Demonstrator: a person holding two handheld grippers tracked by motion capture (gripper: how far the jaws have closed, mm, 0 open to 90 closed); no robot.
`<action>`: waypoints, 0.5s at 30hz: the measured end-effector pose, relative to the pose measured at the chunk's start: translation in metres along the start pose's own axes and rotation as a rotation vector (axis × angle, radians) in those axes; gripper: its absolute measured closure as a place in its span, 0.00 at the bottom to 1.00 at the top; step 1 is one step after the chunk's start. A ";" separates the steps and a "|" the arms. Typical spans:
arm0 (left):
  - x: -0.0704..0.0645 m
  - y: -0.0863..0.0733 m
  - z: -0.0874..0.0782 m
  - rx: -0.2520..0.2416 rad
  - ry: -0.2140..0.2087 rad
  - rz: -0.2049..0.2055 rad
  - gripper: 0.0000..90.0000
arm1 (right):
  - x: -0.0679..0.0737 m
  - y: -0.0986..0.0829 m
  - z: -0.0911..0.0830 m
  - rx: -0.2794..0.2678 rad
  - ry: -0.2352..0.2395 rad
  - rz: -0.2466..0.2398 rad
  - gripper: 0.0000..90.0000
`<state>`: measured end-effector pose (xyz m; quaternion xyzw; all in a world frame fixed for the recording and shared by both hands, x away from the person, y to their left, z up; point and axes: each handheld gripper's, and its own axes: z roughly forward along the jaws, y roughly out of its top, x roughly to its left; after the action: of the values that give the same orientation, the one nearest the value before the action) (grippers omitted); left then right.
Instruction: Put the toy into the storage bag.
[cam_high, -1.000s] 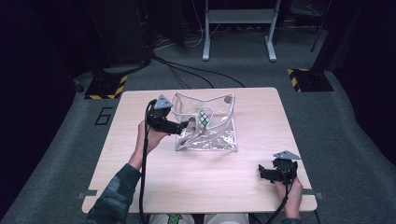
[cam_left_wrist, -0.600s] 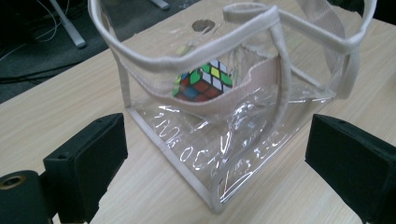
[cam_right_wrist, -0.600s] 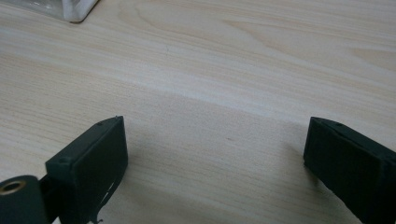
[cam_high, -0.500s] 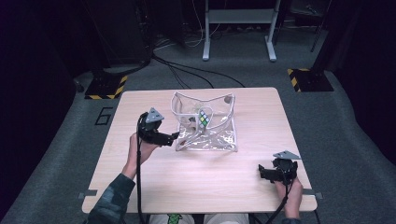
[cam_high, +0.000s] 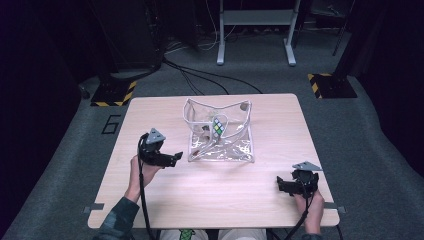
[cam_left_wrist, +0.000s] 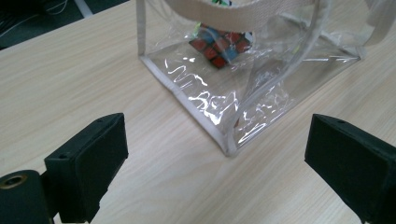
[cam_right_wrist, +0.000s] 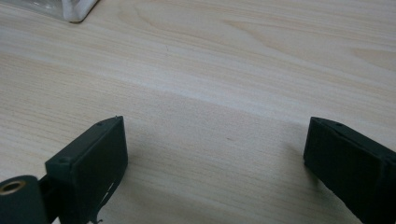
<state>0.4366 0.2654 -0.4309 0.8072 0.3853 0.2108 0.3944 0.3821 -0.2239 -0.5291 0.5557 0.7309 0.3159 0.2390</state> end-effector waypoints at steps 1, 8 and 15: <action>0.001 -0.003 -0.001 0.002 0.004 -0.002 0.06 | 0.000 0.000 0.000 0.000 -0.001 -0.002 0.06; 0.009 -0.022 -0.006 -0.006 0.016 -0.062 0.06 | 0.000 0.000 0.000 0.000 0.000 -0.002 0.06; 0.013 -0.043 -0.005 0.010 0.024 -0.102 0.07 | 0.000 0.000 0.000 0.000 0.000 -0.002 0.06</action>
<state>0.4218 0.2952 -0.4612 0.7857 0.4318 0.1982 0.3962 0.3821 -0.2241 -0.5291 0.5549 0.7317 0.3156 0.2391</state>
